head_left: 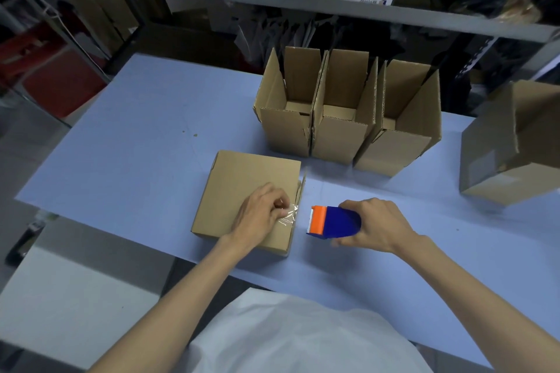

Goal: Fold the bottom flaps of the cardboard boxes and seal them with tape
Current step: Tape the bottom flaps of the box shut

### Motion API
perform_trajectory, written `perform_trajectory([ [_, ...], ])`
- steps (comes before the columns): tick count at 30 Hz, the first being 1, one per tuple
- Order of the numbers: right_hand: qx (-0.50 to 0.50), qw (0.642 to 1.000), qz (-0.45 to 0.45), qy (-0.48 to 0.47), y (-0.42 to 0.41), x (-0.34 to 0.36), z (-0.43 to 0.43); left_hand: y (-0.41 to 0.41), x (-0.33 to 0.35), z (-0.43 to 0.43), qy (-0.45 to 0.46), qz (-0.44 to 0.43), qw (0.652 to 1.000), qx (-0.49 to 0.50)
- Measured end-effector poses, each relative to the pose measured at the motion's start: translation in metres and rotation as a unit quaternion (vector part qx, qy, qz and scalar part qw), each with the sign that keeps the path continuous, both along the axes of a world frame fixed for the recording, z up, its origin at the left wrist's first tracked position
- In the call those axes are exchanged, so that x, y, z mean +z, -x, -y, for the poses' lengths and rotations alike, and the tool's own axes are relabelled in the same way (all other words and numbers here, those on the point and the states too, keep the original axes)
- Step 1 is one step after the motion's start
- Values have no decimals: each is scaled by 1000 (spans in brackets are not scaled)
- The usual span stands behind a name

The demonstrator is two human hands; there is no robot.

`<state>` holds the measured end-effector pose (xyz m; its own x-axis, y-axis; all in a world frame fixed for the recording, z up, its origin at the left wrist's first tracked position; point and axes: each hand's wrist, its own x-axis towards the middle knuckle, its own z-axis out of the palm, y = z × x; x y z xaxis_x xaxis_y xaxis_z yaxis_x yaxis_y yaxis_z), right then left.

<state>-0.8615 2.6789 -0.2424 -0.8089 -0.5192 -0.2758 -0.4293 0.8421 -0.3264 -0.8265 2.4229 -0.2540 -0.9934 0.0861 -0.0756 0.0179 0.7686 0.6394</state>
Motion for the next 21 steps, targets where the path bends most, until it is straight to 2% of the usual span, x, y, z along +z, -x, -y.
perform_trajectory([
  [5,14,998,-10,-57,1,-5,33,-1,-10,1,-27,16,1000,-3],
  [9,45,987,-34,-153,-7,-13,40,-1,-11,2,-29,3,1000,6],
  [11,-8,991,-36,-126,-11,-14,27,-2,-9,1,21,-23,999,-37],
  [14,-90,994,-49,-48,-13,-3,15,-4,-8,-3,108,-35,982,-152],
  [19,-147,988,-47,16,-12,13,4,2,-9,-14,278,-25,931,-234],
  [20,-153,986,-51,36,-12,16,1,3,-7,-17,278,-10,932,-232],
  [21,-154,984,-61,61,-13,18,-2,4,-4,-19,235,6,951,-200],
])
